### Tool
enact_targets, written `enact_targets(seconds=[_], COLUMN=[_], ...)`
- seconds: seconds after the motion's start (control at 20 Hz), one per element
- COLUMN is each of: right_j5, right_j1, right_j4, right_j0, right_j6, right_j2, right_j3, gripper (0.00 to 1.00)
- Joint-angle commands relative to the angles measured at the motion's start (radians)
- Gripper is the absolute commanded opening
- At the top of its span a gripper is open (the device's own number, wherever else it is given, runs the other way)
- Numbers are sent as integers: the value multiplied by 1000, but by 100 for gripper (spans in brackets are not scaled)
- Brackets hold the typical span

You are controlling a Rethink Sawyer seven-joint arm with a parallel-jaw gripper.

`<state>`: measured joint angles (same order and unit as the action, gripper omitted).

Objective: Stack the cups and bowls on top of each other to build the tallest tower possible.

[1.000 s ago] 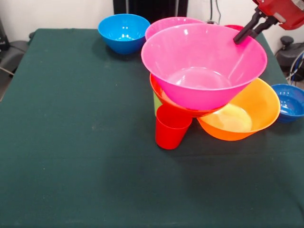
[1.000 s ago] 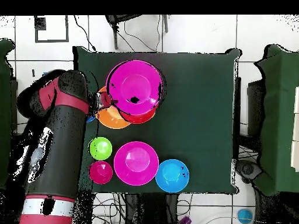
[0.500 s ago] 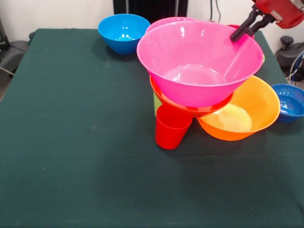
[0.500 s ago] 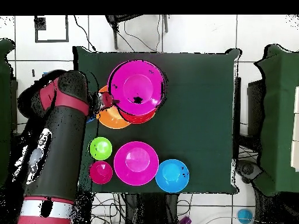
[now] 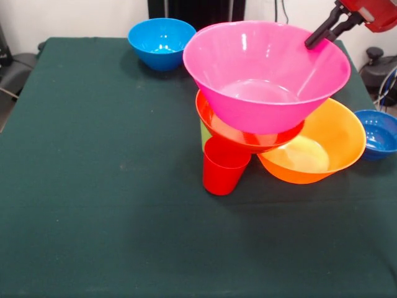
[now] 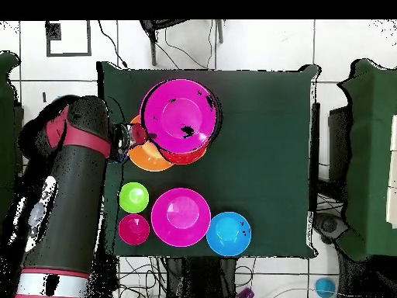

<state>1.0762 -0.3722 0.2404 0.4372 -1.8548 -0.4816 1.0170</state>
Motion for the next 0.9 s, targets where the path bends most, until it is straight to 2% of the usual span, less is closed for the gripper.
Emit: enact_targets(seconds=[0.05, 0.55, 0.9], right_j5=[69, 80, 76], right_j1=[7, 32, 20], right_j4=[-32, -47, -52], right_j0=[10, 11, 25], right_j6=[-196, -205, -202], right_j2=[49, 39, 18], right_j3=[64, 56, 88], gripper=[0, 0, 0])
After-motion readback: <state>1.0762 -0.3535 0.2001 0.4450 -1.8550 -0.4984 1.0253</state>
